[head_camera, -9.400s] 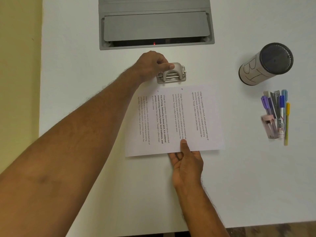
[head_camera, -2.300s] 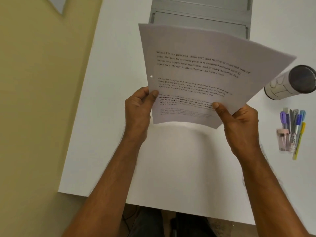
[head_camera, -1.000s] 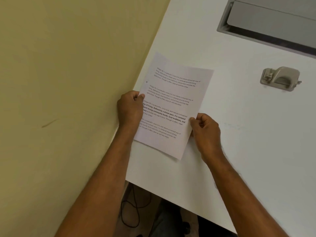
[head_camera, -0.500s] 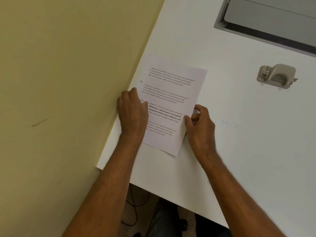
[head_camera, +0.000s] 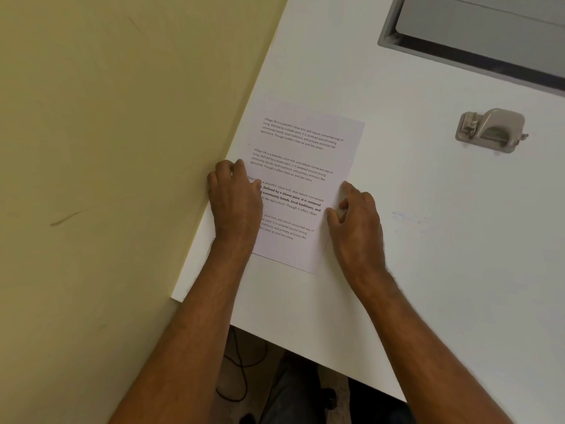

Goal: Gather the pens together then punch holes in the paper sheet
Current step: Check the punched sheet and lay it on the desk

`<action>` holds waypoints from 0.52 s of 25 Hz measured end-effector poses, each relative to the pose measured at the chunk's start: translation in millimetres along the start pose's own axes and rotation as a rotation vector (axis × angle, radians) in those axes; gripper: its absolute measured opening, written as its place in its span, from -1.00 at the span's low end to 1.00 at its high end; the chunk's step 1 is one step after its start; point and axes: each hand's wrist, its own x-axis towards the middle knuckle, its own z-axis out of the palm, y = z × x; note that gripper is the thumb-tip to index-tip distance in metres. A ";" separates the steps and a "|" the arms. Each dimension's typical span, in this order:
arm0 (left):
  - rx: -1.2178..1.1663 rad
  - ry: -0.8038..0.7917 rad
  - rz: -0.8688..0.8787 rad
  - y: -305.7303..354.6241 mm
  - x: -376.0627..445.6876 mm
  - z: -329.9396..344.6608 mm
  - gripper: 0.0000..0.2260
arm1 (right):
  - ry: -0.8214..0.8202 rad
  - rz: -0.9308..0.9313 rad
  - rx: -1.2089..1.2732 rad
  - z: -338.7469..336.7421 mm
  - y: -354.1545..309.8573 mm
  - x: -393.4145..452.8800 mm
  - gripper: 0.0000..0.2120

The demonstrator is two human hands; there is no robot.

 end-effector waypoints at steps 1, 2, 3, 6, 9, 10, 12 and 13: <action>0.002 -0.002 0.003 -0.2 0.4 0.4 -0.52 | 0.000 -0.001 -0.001 0.0 0.2 -0.1 -0.66; 0.004 -0.003 0.006 -0.4 0.7 0.9 -0.53 | 0.000 -0.002 -0.004 0.3 0.5 0.3 -0.66; 0.005 -0.005 0.008 -0.7 0.5 1.2 -0.53 | -0.001 -0.002 -0.009 0.5 0.8 0.7 -0.64; 0.016 -0.003 0.021 0.2 -1.3 1.2 -0.53 | -0.002 0.001 -0.008 0.4 2.3 1.2 -0.58; 0.053 0.013 0.077 9.5 -12.0 -0.4 -0.54 | 0.010 0.004 0.077 -6.5 3.4 -3.0 -0.56; 0.034 0.009 0.123 18.5 -19.3 -0.5 -0.55 | 0.036 -0.002 0.099 -12.8 5.8 -6.2 -0.57; -0.039 -0.005 0.235 41.5 -40.1 3.4 -0.56 | 0.115 -0.030 0.085 -27.9 15.8 -15.0 -0.63; -0.074 -0.012 0.298 54.6 -53.0 8.1 -0.56 | 0.160 -0.041 0.055 -36.8 25.2 -20.5 -0.65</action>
